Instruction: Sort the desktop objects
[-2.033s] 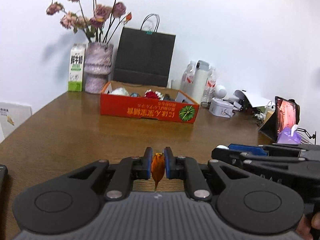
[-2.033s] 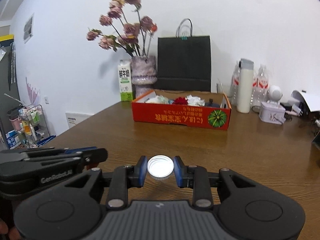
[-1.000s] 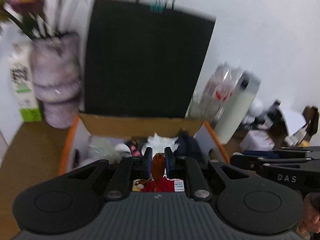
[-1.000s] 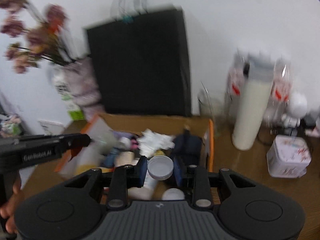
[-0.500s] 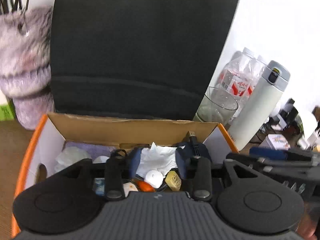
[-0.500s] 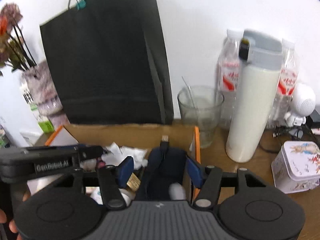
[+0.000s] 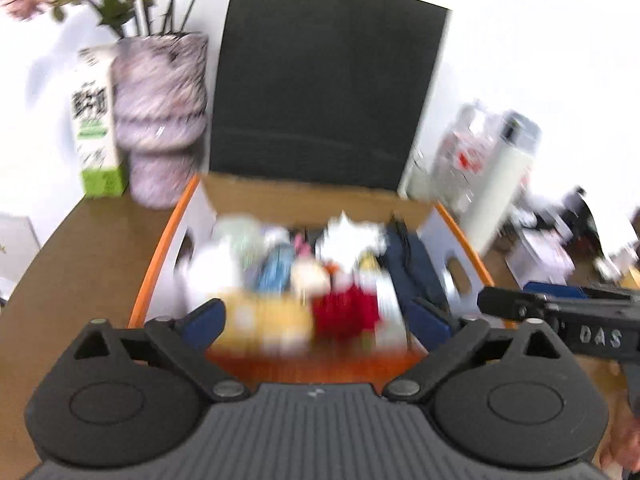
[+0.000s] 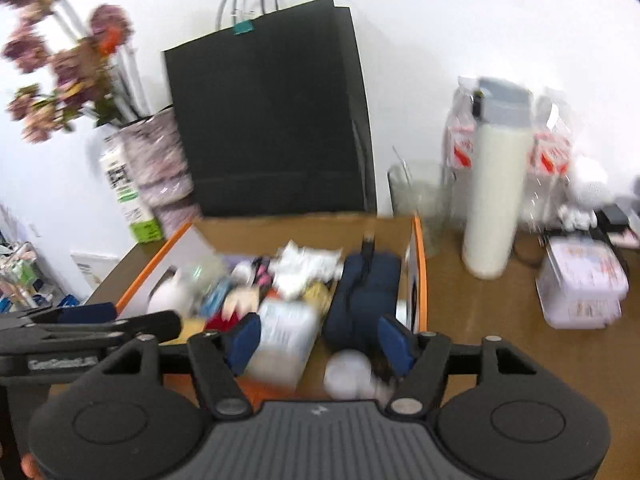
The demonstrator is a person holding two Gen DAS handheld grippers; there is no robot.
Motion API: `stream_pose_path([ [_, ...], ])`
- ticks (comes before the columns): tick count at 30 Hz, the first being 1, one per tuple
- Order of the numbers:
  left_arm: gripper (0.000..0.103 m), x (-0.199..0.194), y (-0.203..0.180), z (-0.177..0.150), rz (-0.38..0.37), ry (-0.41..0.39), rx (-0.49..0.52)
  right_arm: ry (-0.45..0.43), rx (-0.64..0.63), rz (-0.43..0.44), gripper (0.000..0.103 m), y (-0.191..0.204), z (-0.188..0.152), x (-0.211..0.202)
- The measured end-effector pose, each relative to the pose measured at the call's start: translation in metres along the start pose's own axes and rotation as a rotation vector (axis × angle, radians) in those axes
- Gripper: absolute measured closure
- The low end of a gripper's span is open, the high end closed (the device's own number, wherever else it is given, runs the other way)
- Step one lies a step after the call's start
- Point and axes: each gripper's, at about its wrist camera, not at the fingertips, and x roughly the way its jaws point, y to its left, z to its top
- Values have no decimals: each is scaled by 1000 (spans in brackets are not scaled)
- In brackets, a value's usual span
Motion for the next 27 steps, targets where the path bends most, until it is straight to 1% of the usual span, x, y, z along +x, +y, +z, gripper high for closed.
stream_pose_path([
  [3,0,-34,-5,-54,29,-27,12,-34,-20,-30,37,7,-48,-30],
  [4,0,-44,-7,-71,44,-26,20,-36,-30,-29,37,11,-66,-40],
  [6,0,-65,-9,-100,48,-46,26,-35,-33,-42,37,17,-97,-57],
  [9,0,-90,-7,-133,62,-54,2,-28,-61,-82,37,29,-139,-79],
  [11,0,-105,-6,-151,53,-62,30,-33,-66,-88,36,36,-160,-95],
  [12,0,-114,-5,-160,62,-74,47,-39,-54,-90,36,39,-171,-103],
  [14,0,-128,0,-175,103,-93,70,-53,-45,-78,31,46,-191,-120],
  [18,0,-148,6,-197,91,-92,44,-73,-53,-82,25,63,-226,-144],
  [23,0,-163,3,-223,81,-68,104,-75,-71,-72,24,80,-255,-161],
  [27,0,-172,5,-233,60,-64,77,-86,-53,-62,24,85,-268,-174],
])
